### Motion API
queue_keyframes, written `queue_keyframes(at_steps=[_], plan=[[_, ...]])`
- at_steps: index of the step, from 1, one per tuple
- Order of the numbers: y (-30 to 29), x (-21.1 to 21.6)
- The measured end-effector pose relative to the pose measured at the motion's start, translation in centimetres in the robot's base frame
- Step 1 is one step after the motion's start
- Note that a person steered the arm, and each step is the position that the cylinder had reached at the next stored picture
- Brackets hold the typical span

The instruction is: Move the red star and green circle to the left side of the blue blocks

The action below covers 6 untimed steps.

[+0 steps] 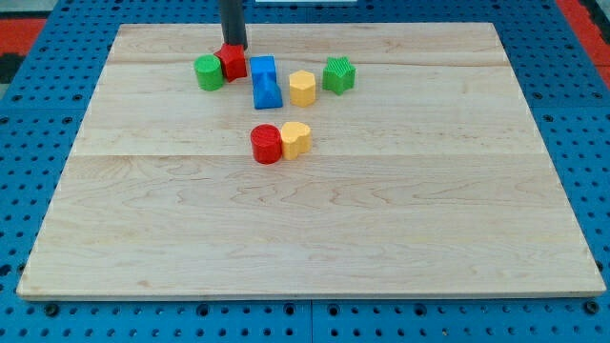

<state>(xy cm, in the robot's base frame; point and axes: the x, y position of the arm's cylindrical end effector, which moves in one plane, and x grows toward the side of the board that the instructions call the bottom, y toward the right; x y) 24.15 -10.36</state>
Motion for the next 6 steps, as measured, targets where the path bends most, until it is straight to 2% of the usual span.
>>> queue_keyframes(at_steps=[2,3,4,5,6], plan=[[0.1,2.4],[-4.2,-0.7],[-9.5,2.6],[-9.5,6.7],[-6.6,9.0]])
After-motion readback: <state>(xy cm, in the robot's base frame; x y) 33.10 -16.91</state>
